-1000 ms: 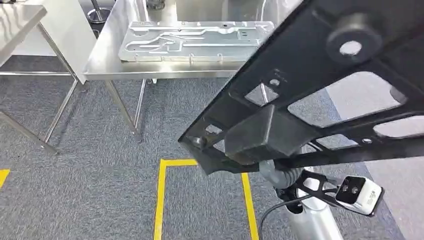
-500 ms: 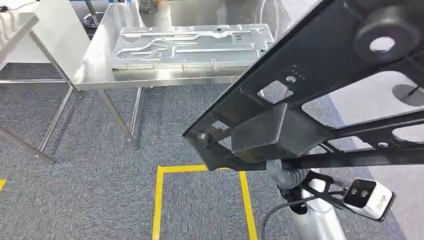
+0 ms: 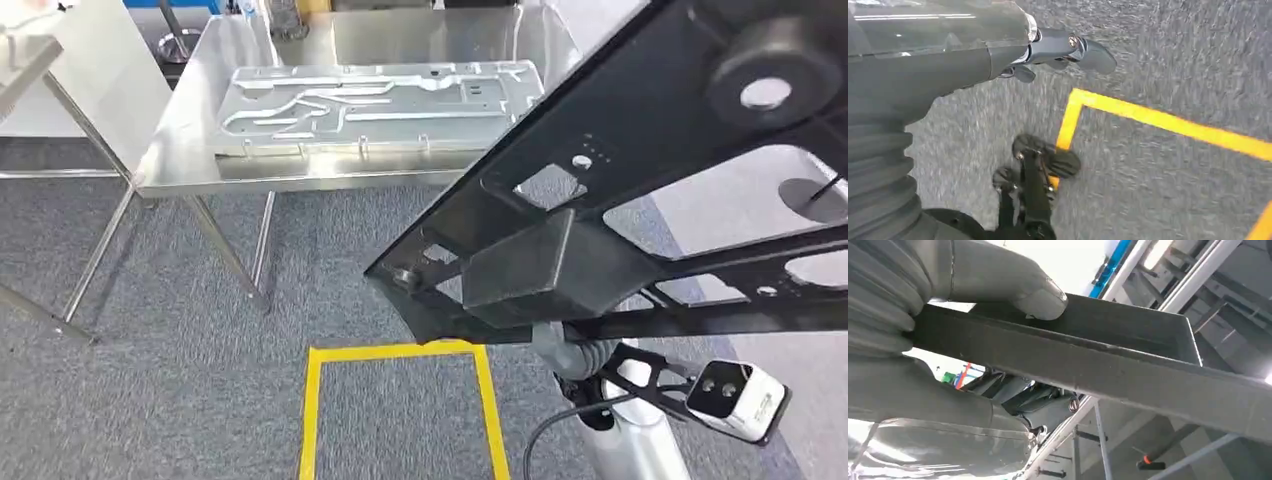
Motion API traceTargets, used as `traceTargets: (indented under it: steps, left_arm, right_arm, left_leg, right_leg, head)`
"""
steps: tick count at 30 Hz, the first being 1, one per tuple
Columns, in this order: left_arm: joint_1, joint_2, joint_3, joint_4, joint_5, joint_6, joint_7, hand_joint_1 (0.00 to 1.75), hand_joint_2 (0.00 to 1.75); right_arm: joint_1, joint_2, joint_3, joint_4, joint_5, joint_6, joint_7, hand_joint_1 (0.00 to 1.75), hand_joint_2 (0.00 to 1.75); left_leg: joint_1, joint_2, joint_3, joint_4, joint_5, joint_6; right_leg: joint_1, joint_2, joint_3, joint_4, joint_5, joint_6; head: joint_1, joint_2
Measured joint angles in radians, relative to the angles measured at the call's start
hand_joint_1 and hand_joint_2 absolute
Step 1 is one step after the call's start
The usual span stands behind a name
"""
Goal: Take the parts from the cabinet and place them on the table.
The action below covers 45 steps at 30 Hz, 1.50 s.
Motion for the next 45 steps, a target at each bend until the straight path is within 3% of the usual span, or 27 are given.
traceTargets:
  steps: [1,4,5,6,7,9,11,12,14,15,17,19,20,21,22,25,26,28,31,34,35,36,37,40,42,44,45]
  left_arm:
    - [-0.003,0.0,0.0,0.0,0.0,0.0,0.0,0.0,1.75]
    - [-0.005,0.0,0.0,0.0,0.0,0.0,0.0,0.0,1.75]
    - [-0.003,0.0,0.0,0.0,-0.001,-0.001,0.0,0.0,1.75]
    - [-0.001,0.0,0.0,0.0,-0.001,-0.001,0.0,0.0,1.75]
    - [-0.001,0.0,0.0,0.0,-0.001,-0.001,0.0,0.0,1.75]
    - [-0.002,-0.002,0.0,0.0,-0.001,-0.002,0.0,0.0,1.75]
    - [-0.004,-0.002,0.0,0.0,-0.001,-0.002,-0.002,0.0,1.75]
    - [-0.004,-0.002,0.0,0.0,-0.001,-0.002,-0.002,0.0,1.75]
    - [-0.003,-0.003,0.0,0.0,-0.001,-0.003,-0.002,0.0,1.75]
    - [-0.005,-0.003,0.0,0.0,0.0,-0.003,-0.002,0.0,1.75]
    - [-0.005,-0.003,0.0,0.0,0.002,-0.004,-0.001,0.0,1.75]
    - [0.0,-0.001,0.0,0.0,0.004,-0.003,0.002,0.0,1.75]
    - [0.004,0.0,0.0,0.0,0.006,0.0,0.005,0.0,1.75]
    - [0.007,0.0,0.001,0.0,0.011,0.003,0.008,0.0,1.75]
    - [0.008,0.001,0.001,0.0,0.013,0.005,0.011,0.0,1.75]
    - [0.012,0.009,0.004,0.0,0.023,0.02,0.021,0.0,1.75]
    - [0.011,0.012,0.005,0.0,0.026,0.026,0.025,0.0,1.75]
    - [0.013,0.018,0.006,0.0,0.031,0.032,0.029,0.0,1.75]
    - [0.013,0.023,0.011,0.0,0.034,0.04,0.035,0.0,1.75]
    - [0.012,0.026,0.012,0.0,0.034,0.041,0.037,0.0,1.75]
    - [0.014,0.026,0.012,0.0,0.034,0.041,0.037,0.0,1.75]
    - [0.015,0.026,0.013,0.0,0.034,0.04,0.037,0.0,1.75]
    - [0.015,0.026,0.013,0.0,0.034,0.039,0.037,0.0,1.75]
    - [0.016,0.022,0.014,0.0,0.034,0.031,0.033,0.0,1.75]
    - [0.01,0.017,0.018,0.0,0.035,0.027,0.029,0.0,1.75]
    - [0.012,0.017,0.021,0.0,0.038,0.026,0.027,0.0,1.75]
    - [0.011,0.018,0.022,0.0,0.039,0.026,0.027,0.0,1.75]
  right_arm:
    - [-0.005,0.0,0.0,-0.001,0.0,0.001,0.0,1.75,1.75]
    - [0.002,0.0,0.0,-0.002,0.001,-0.002,0.0,1.75,1.75]
    - [0.006,0.0,0.0,-0.002,0.003,-0.003,0.0,1.75,1.75]
    - [0.008,0.0,0.0,-0.002,0.003,-0.005,0.0,1.75,1.75]
    - [0.008,0.0,0.0,-0.003,0.004,-0.006,0.0,1.75,1.75]
    - [0.008,0.0,0.0,-0.007,0.005,-0.011,0.0,1.75,1.75]
    - [0.009,-0.001,0.0,-0.008,0.006,-0.015,0.0,1.75,1.75]
    - [0.012,-0.001,0.0,-0.009,0.009,-0.016,0.0,1.75,1.75]
    - [0.015,-0.002,0.0,-0.014,0.012,-0.018,0.0,1.75,1.75]
    - [0.016,-0.002,0.0,-0.019,0.013,-0.018,0.0,1.75,1.75]
    - [0.015,-0.002,0.0,-0.023,0.014,-0.018,0.0,1.75,1.75]
    - [0.02,-0.002,0.0,-0.023,0.015,-0.018,0.0,1.75,1.75]
    - [0.022,-0.002,0.0,-0.023,0.015,-0.018,0.0,1.75,1.75]
    - [0.024,-0.002,0.0,-0.023,0.015,-0.018,0.0,1.75,1.75]
    - [0.024,-0.002,0.0,-0.023,0.015,-0.019,0.0,1.75,1.75]
    - [0.024,-0.002,0.0,-0.024,0.015,-0.021,0.0,1.75,1.75]
    - [0.026,-0.002,0.0,-0.025,0.016,-0.021,0.0,1.75,1.75]
    - [0.029,-0.002,0.0,-0.027,0.015,-0.019,0.0,1.75,1.75]
    - [0.026,-0.002,-0.002,-0.031,0.014,-0.015,0.0,1.75,1.75]
    - [0.026,-0.003,-0.005,-0.031,0.012,-0.015,0.0,1.75,1.75]
    - [0.027,-0.003,-0.005,-0.03,0.011,-0.013,0.0,1.75,1.75]
    - [0.027,-0.003,-0.005,-0.03,0.009,-0.011,0.0,1.75,1.75]
    - [0.027,-0.003,-0.005,-0.03,0.007,-0.011,0.0,1.75,1.75]
    - [0.023,-0.003,-0.007,-0.029,0.005,-0.003,0.0,1.75,1.75]
    - [0.019,-0.003,-0.007,-0.025,0.004,0.002,0.0,1.75,1.75]
    - [0.016,-0.003,-0.007,-0.023,0.004,0.001,0.001,1.75,1.75]
    - [0.016,-0.002,-0.007,-0.023,0.003,0.0,0.0,1.75,1.75]
  left_leg:
    - [0.002,0.0,0.007,-0.003,-0.002,0.003]
    - [0.002,0.0,0.012,-0.002,-0.014,0.006]
    - [0.002,-0.001,0.016,-0.002,-0.019,0.005]
    - [0.003,-0.001,0.023,-0.002,-0.026,0.003]
    - [0.004,-0.001,0.032,-0.002,-0.033,0.0]
    - [0.007,-0.002,0.058,-0.002,-0.052,-0.009]
    - [0.006,-0.002,0.061,-0.003,-0.06,-0.023]
    - [0.006,-0.001,0.06,-0.006,-0.065,-0.03]
    - [0.005,0.0,0.072,0.007,-0.059,-0.041]
    - [0.009,0.0,0.058,0.034,-0.061,-0.045]
    - [0.01,0.0,-0.01,0.154,-0.085,-0.051]
    - [0.01,0.0,-0.101,0.286,-0.152,-0.059]
    - [0.01,0.0,-0.132,0.317,-0.168,-0.059]
    - [0.01,0.0,-0.144,0.306,-0.156,-0.057]
    - [0.01,0.0,-0.135,0.257,-0.118,-0.055]
    - [0.008,0.002,-0.068,0.024,0.055,-0.039]
    - [0.001,0.002,-0.068,0.027,0.004,-0.037]
    - [-0.001,-0.001,-0.062,0.021,0.024,-0.022]
    - [0.007,-0.003,-0.026,0.009,0.021,-0.007]
    - [0.006,-0.004,-0.017,0.008,0.007,0.0]
    - [0.005,-0.004,-0.013,0.009,0.001,0.001]
    - [0.005,-0.005,-0.005,0.009,-0.006,0.0]
    - [0.004,-0.006,0.007,0.009,-0.014,0.0]
    - [0.001,-0.007,0.038,0.004,-0.042,-0.004]
    - [-0.001,-0.01,0.047,0.003,-0.053,-0.019]
    - [-0.002,-0.008,0.064,0.003,-0.042,-0.034]
    - [-0.005,-0.008,0.071,0.005,-0.05,-0.041]
  right_leg:
    - [-0.001,-0.002,-0.019,0.038,-0.023,0.004]
    - [-0.015,-0.002,-0.158,0.241,-0.115,0.021]
    - [-0.019,-0.003,-0.188,0.267,-0.11,0.028]
    - [-0.023,-0.005,-0.192,0.245,-0.078,0.031]
    - [-0.026,-0.007,-0.177,0.186,-0.029,0.032]
    - [-0.027,-0.011,-0.111,-0.004,0.099,0.031]
    - [-0.015,-0.016,-0.111,-0.026,0.054,0.014]
    - [-0.014,-0.015,-0.108,-0.029,0.081,0.004]
    - [-0.017,-0.011,-0.098,-0.033,0.078,-0.008]
    - [-0.021,-0.011,-0.084,-0.041,0.075,-0.014]
    - [-0.02,-0.012,-0.07,-0.043,0.064,-0.026]
    - [-0.019,-0.011,-0.059,-0.043,0.052,-0.029]
    - [-0.018,-0.009,-0.053,-0.043,0.046,-0.029]
    - [-0.018,-0.006,-0.043,-0.042,0.038,-0.029]
    - [-0.018,-0.005,-0.032,-0.042,0.031,-0.027]
    - [-0.017,-0.005,0.001,-0.042,0.003,-0.017]
    - [-0.014,-0.002,0.004,-0.039,-0.003,-0.009]
    - [-0.014,-0.003,0.01,-0.032,-0.004,0.005]
    - [-0.016,-0.005,0.004,0.01,-0.015,0.02]
    - [-0.017,-0.006,-0.138,0.221,-0.1,0.029]
    - [-0.017,-0.006,-0.177,0.264,-0.123,0.031]
    - [-0.017,-0.006,-0.196,0.267,-0.117,0.032]
    - [-0.017,-0.006,-0.193,0.229,-0.086,0.028]
    - [-0.007,-0.008,-0.124,-0.013,0.105,-0.005]
    - [-0.001,-0.005,-0.124,-0.027,0.081,-0.006]
    - [0.001,-0.006,-0.111,-0.043,0.091,-0.023]
    - [-0.008,-0.005,-0.092,-0.053,0.092,-0.025]
  head:
    - [0.0,0.0]
    - [0.0,0.0]
    - [0.0,0.0]
    - [0.0,0.0]
    - [0.0,0.0]
    - [0.0,0.0]
    - [0.001,0.0]
    - [0.0,0.0]
    - [0.0,0.0]
    - [0.0,0.0]
    - [0.0,0.0]
    - [0.0,0.0]
    - [0.0,0.0]
    - [0.0,0.0]
    - [0.0,0.0]
    - [0.0,0.0]
    - [0.0,0.0]
    - [0.0,0.0]
    - [0.0,0.0]
    - [0.0,0.0]
    - [0.0,0.0]
    - [0.0,0.0]
    - [0.0,0.0]
    - [0.0,0.0]
    - [0.002,0.0]
    - [0.002,0.0]
    - [0.002,0.0]
